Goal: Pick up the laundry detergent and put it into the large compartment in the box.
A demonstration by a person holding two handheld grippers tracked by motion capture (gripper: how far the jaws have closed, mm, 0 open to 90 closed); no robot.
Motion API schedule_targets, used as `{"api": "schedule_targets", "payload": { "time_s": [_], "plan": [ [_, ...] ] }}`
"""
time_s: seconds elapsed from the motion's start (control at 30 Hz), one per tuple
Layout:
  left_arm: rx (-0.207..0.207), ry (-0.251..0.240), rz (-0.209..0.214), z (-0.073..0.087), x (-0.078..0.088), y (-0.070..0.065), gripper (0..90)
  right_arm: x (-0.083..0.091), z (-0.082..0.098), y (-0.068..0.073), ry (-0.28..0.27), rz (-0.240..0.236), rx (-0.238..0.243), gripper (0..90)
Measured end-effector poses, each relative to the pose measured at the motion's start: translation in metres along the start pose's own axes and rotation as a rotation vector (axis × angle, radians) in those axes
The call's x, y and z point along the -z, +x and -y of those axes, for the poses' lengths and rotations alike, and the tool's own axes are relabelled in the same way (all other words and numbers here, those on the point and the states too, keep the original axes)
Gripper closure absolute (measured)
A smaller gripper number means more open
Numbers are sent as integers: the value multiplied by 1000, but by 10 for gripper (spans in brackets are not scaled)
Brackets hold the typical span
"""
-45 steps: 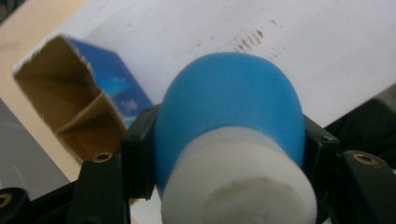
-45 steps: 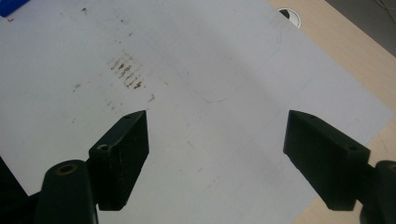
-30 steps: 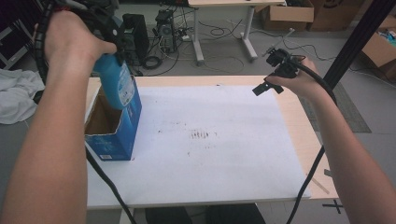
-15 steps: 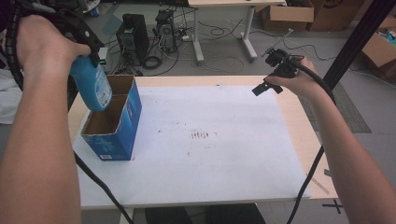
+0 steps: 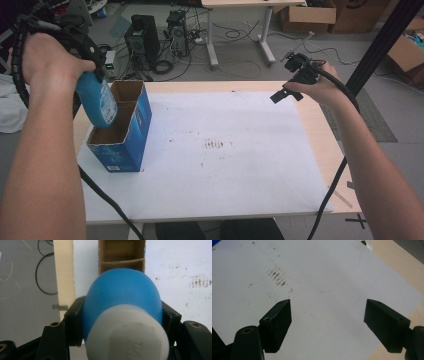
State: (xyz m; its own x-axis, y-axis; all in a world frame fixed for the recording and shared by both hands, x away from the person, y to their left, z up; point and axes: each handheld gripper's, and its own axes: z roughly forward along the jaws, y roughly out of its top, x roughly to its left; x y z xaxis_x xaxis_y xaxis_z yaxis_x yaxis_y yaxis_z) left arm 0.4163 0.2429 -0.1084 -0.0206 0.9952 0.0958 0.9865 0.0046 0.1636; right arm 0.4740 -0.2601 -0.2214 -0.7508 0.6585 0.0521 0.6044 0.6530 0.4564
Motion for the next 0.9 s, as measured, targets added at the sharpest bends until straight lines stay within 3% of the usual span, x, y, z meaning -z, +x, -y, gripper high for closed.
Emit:
{"api": "schedule_targets", "payload": {
  "time_s": [0.37, 0.9],
  "plan": [
    [-16, 39, 1, -3, -33, 0, 381, -1, 1, -1, 0, -2, -2, 221],
    [-4, 96, 44, -3, -91, -3, 381, -5, 4, -4, 12, -2, -8, 221]
  ]
}}
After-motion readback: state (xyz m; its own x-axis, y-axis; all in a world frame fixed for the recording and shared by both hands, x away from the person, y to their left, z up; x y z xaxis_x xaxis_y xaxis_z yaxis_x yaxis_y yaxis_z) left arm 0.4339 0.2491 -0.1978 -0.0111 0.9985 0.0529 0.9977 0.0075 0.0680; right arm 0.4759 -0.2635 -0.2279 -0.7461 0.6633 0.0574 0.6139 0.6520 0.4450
